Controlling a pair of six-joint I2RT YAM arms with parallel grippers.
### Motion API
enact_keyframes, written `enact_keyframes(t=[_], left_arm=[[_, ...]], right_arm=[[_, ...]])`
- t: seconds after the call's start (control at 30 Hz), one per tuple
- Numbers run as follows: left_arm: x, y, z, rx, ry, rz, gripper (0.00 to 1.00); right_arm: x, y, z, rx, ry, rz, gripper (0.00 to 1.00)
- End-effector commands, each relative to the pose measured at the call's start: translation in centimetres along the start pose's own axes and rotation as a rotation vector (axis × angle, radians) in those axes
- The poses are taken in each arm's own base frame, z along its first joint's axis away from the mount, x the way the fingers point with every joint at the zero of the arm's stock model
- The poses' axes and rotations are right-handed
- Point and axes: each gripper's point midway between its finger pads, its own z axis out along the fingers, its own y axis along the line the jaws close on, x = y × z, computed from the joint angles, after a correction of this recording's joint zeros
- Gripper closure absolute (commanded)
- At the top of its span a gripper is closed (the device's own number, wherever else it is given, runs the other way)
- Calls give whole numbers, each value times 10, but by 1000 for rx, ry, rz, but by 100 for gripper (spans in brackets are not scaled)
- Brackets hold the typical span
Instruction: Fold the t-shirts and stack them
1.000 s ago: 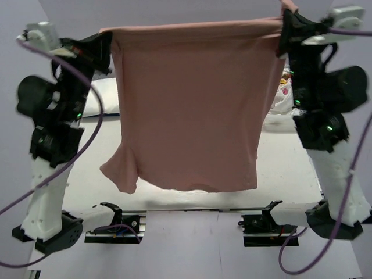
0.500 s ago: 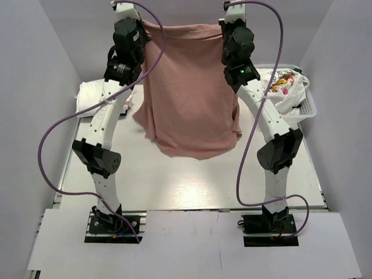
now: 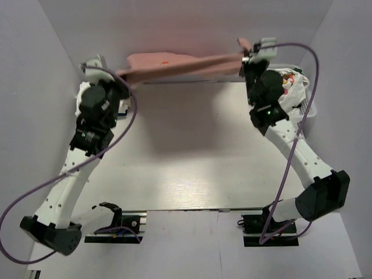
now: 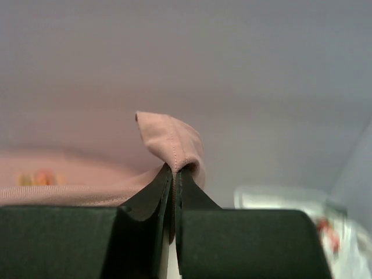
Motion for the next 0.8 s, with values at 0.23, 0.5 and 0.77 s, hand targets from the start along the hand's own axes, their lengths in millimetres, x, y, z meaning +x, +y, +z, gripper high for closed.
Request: enact_keyframes(t=[0.23,0.5,0.77], left_arm=[[315,-8,-149,306,1026,-253,100],[365,-8,-253,386,1356,-355,30],[353,-9,-209,315,1260,-167,0]], right_arm=[[240,-53,-137,240,637,57,100],[310,-88,-244,525,1018,65,45],[278,-95,-233,584,979,97,10]])
